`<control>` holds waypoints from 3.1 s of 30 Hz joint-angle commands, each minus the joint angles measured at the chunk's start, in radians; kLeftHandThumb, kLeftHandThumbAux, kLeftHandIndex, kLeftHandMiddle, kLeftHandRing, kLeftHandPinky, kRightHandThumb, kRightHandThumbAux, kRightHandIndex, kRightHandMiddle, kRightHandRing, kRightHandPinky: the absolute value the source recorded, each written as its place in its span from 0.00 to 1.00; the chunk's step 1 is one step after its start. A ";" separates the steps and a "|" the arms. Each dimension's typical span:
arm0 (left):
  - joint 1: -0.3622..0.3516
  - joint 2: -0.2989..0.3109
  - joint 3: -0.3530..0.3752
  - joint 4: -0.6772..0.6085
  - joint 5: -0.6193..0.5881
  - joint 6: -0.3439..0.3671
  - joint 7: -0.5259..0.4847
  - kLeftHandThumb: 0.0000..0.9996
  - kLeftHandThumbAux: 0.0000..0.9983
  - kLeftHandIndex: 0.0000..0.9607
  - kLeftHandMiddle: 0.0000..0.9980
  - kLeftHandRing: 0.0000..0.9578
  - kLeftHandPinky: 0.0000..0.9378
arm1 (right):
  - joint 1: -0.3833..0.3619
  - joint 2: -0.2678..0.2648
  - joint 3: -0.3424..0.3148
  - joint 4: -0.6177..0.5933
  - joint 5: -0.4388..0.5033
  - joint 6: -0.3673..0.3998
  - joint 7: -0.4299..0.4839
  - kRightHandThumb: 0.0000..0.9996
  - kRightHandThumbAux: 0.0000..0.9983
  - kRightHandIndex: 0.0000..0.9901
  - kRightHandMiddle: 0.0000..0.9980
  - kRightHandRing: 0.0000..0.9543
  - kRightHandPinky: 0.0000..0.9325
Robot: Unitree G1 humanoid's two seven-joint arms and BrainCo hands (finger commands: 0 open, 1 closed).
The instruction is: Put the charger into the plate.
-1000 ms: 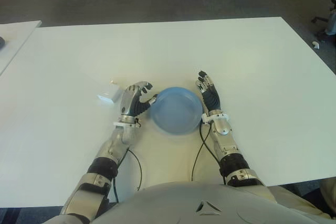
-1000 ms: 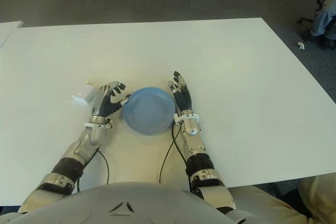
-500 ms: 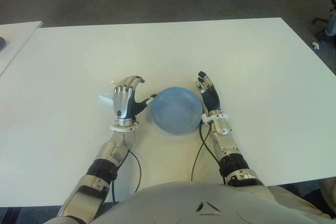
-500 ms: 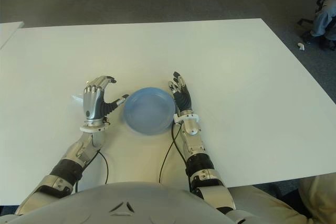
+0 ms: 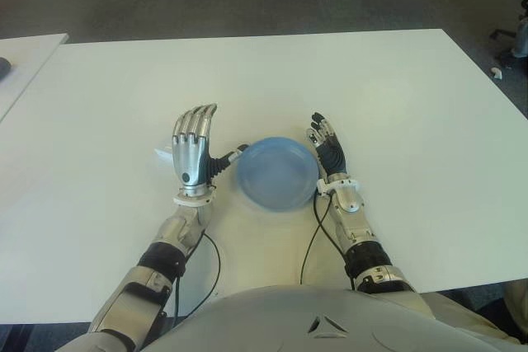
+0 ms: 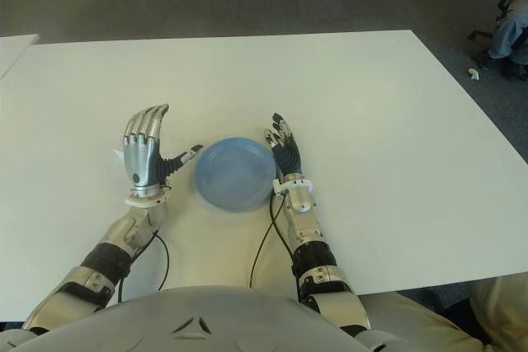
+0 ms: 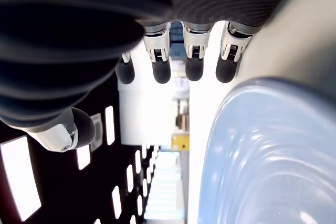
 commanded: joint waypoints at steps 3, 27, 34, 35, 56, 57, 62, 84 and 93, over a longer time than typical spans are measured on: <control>0.043 0.022 -0.022 0.112 -0.001 0.072 0.011 0.42 0.48 0.12 0.19 0.17 0.06 | 0.161 0.003 -0.003 0.157 0.009 0.144 0.008 0.20 0.45 0.00 0.00 0.00 0.10; -0.215 0.117 -0.025 0.369 -0.055 0.205 -0.196 0.26 0.40 0.01 0.02 0.00 0.00 | 0.164 0.008 -0.011 0.158 0.018 0.150 0.025 0.22 0.43 0.00 0.00 0.00 0.07; -0.285 0.126 -0.040 0.494 -0.079 0.224 -0.246 0.25 0.38 0.00 0.00 0.00 0.00 | 0.165 0.011 -0.013 0.153 0.016 0.157 0.021 0.23 0.43 0.00 0.00 0.00 0.07; -0.291 0.126 -0.042 0.506 -0.082 0.230 -0.255 0.24 0.38 0.00 0.00 0.00 0.00 | 0.166 0.011 -0.013 0.151 0.015 0.158 0.020 0.23 0.43 0.00 0.00 0.00 0.07; -0.364 0.100 -0.071 0.609 -0.171 0.430 -0.559 0.17 0.31 0.00 0.00 0.00 0.00 | 0.179 0.009 -0.019 0.151 0.021 0.158 0.027 0.23 0.42 0.00 0.00 0.00 0.09; -0.367 0.098 -0.073 0.612 -0.173 0.442 -0.577 0.17 0.31 0.00 0.00 0.00 0.00 | 0.179 0.009 -0.020 0.155 0.022 0.159 0.027 0.23 0.42 0.00 0.00 0.00 0.09; -0.375 0.092 -0.079 0.617 -0.189 0.484 -0.640 0.14 0.30 0.00 0.00 0.00 0.00 | 0.180 0.009 -0.023 0.157 0.025 0.161 0.029 0.22 0.42 0.00 0.00 0.00 0.09; -0.314 0.106 -0.102 0.465 -0.257 0.586 -0.934 0.16 0.29 0.00 0.00 0.00 0.00 | 0.192 0.003 -0.013 0.151 0.021 0.159 0.030 0.20 0.41 0.00 0.00 0.00 0.08; -0.236 0.134 -0.112 0.298 -0.269 0.645 -1.045 0.21 0.30 0.00 0.00 0.00 0.02 | 0.199 0.003 -0.011 0.146 0.020 0.151 0.028 0.20 0.41 0.00 0.00 0.00 0.09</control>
